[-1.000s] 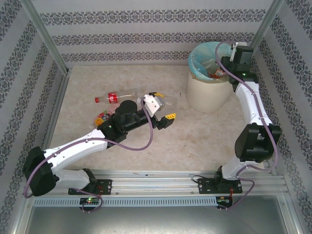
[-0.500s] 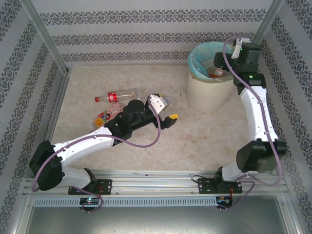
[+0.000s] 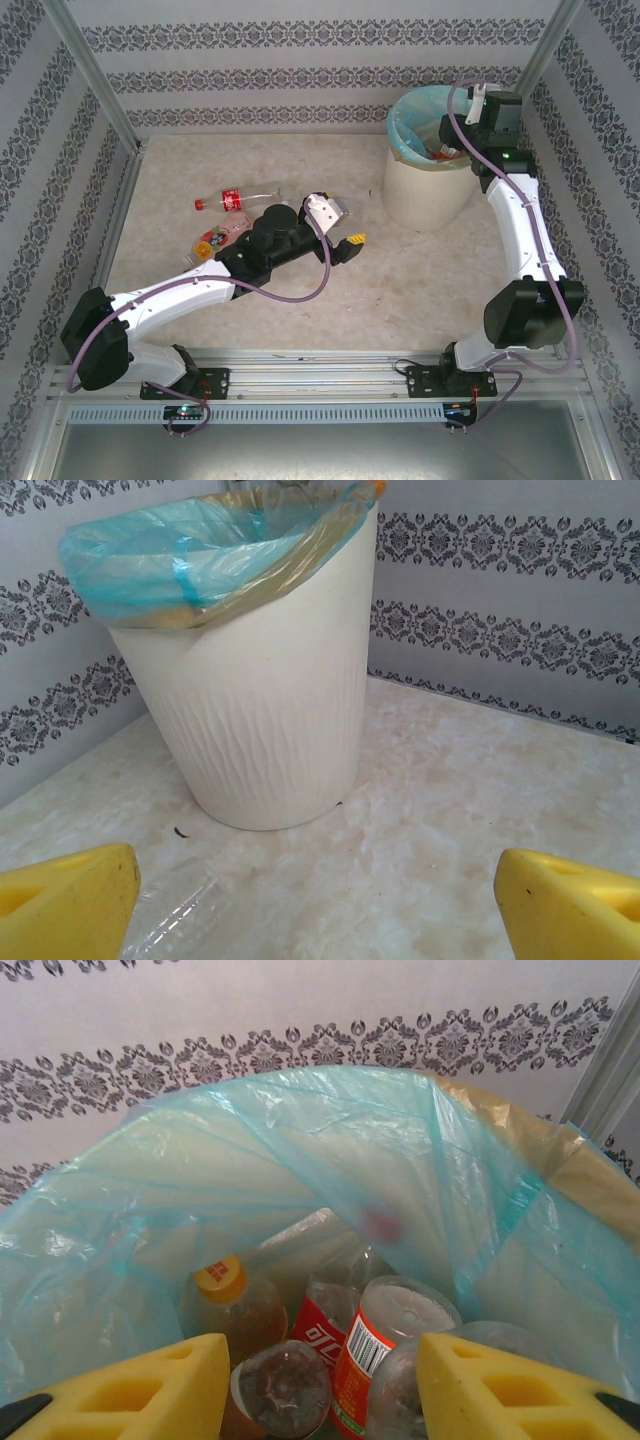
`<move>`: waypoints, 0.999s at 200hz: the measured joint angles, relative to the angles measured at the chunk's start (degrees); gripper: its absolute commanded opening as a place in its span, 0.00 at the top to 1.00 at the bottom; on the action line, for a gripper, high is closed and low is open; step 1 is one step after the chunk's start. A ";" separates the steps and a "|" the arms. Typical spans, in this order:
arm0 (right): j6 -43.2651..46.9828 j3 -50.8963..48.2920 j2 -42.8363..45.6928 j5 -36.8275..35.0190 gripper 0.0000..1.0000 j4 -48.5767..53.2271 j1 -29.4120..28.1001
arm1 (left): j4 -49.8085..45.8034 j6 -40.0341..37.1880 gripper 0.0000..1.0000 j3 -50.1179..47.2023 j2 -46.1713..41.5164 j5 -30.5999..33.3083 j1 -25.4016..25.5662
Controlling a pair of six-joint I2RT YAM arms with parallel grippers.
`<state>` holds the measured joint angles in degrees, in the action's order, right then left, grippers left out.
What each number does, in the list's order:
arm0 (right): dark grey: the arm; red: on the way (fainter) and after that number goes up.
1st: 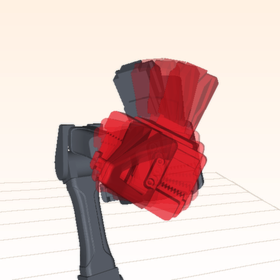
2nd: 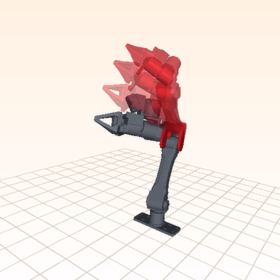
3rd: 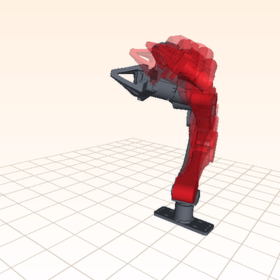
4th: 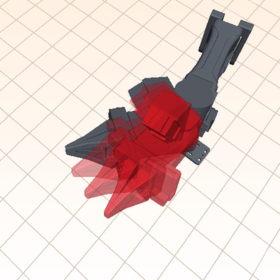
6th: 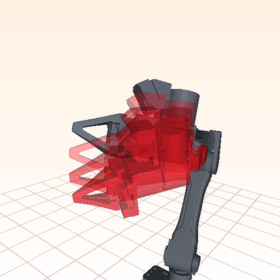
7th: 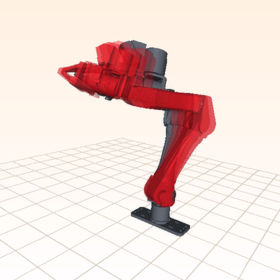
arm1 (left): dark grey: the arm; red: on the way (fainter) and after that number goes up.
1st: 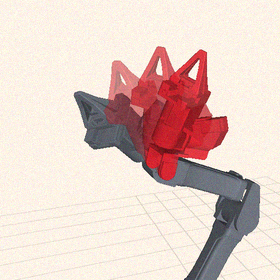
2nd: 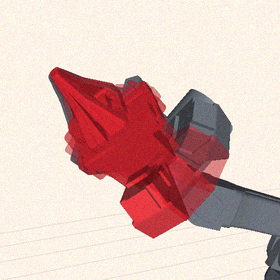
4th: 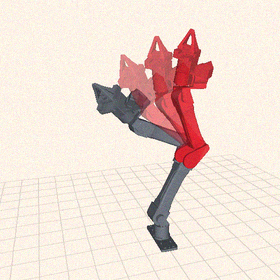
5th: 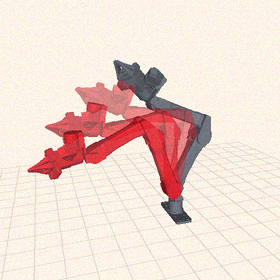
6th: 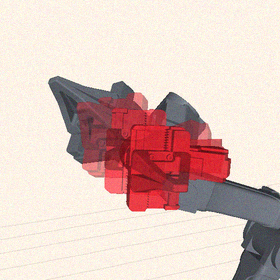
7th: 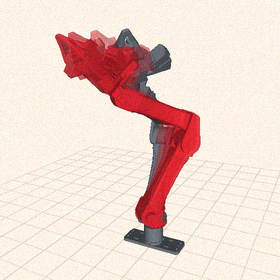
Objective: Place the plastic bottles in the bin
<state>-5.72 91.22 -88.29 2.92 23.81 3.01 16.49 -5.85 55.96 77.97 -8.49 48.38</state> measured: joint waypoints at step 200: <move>-1.64 2.51 -3.74 3.08 0.48 -4.22 4.39 | 0.00 -0.15 0.08 0.00 0.15 1.55 -0.02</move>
<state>-7.35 93.73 -92.03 6.00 19.59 7.40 16.49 -6.00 55.96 78.13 -6.94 48.36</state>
